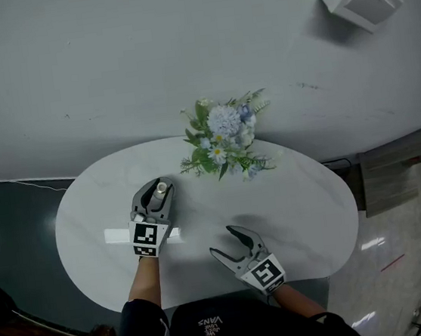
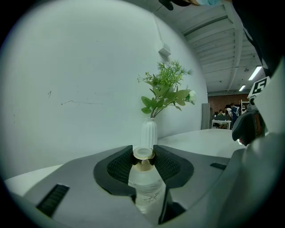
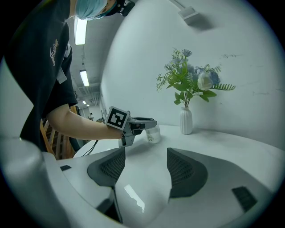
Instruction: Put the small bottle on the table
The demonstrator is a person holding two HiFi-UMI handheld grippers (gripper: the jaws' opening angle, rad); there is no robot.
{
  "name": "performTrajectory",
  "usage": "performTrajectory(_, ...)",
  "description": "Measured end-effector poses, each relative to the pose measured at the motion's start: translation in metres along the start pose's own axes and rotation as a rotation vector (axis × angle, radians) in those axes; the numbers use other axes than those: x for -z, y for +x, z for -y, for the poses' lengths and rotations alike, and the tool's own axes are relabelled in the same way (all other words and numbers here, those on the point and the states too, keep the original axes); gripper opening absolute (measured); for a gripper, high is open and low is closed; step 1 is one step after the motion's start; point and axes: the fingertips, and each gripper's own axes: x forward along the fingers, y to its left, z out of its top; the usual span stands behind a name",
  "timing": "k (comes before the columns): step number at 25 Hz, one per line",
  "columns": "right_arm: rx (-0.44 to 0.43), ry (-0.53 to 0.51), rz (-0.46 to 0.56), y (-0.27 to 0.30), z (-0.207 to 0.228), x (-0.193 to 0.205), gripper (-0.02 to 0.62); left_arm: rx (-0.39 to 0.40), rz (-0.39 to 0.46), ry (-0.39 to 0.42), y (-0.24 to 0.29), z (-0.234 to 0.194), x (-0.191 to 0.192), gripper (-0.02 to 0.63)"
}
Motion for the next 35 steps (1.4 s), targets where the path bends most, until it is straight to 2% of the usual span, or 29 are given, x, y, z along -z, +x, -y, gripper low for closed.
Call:
performTrajectory(15,0.012,-0.006,0.017,-0.001,-0.005,-0.006,0.264,0.012,0.039,0.009,0.002,-0.002,-0.001,0.161)
performTrajectory(20,0.014,-0.016,0.029,-0.003,-0.008,-0.009,0.264,0.05,0.028,0.025,0.002,0.001,-0.001,0.161)
performTrajectory(23,0.023,-0.005,0.041,-0.004,-0.009,-0.012,0.264,0.072,0.032,0.02,0.0,0.004,-0.002,0.216)
performTrajectory(35,0.071,0.034,0.061,-0.008,-0.017,-0.021,0.264,0.128,0.077,0.076,-0.028,0.021,-0.024,0.241)
